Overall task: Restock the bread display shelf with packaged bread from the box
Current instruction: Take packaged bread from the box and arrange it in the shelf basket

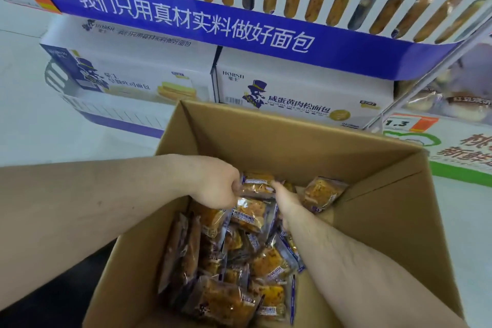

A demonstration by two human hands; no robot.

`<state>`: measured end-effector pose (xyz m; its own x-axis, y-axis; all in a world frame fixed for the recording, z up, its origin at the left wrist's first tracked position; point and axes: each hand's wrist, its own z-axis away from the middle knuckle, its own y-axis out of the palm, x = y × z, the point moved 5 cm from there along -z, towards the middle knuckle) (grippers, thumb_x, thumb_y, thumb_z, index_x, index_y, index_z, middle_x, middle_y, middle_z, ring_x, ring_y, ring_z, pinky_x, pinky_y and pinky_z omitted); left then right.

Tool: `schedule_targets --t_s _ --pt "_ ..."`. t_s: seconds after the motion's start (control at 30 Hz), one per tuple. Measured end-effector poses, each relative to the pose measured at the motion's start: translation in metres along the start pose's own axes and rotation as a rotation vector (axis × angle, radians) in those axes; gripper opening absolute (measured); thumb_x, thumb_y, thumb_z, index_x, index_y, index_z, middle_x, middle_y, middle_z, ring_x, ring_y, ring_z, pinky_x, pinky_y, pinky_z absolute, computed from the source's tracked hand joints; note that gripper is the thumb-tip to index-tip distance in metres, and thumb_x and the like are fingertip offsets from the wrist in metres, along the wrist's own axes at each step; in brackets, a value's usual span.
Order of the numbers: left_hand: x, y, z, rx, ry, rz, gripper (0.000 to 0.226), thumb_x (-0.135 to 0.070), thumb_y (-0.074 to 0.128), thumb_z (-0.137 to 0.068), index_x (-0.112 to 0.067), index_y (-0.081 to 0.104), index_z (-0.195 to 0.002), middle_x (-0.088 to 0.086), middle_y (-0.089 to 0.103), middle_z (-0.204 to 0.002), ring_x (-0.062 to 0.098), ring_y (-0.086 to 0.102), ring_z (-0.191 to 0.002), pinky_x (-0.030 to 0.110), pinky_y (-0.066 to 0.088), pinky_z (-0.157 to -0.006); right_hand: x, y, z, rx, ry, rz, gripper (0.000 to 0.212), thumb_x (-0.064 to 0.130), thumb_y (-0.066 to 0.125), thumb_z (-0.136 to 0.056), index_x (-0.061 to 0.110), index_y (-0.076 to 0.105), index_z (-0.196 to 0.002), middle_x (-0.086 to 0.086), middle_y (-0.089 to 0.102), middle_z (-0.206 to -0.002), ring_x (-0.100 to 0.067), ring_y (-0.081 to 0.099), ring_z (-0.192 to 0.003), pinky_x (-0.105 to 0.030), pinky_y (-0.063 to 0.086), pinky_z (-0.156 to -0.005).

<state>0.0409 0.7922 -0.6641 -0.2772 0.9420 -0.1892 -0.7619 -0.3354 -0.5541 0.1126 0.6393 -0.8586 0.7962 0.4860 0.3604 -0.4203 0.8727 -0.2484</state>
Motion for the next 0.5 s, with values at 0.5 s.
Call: schedule_targets --t_s 0.5 --pt "-0.008 0.020 0.000 0.097 -0.002 0.181 0.038 -0.024 0.050 -0.100 -0.014 0.055 -0.137 0.000 0.066 -0.111 0.009 0.061 -0.087 0.028 0.051 -0.070 -0.013 0.005 0.014 -0.246 -0.187 0.092 0.051 0.029 0.052 -0.101 0.008 0.042 -0.146 -0.020 0.060 -0.129 -0.039 0.061 -0.114 -0.044 0.051 -0.098"
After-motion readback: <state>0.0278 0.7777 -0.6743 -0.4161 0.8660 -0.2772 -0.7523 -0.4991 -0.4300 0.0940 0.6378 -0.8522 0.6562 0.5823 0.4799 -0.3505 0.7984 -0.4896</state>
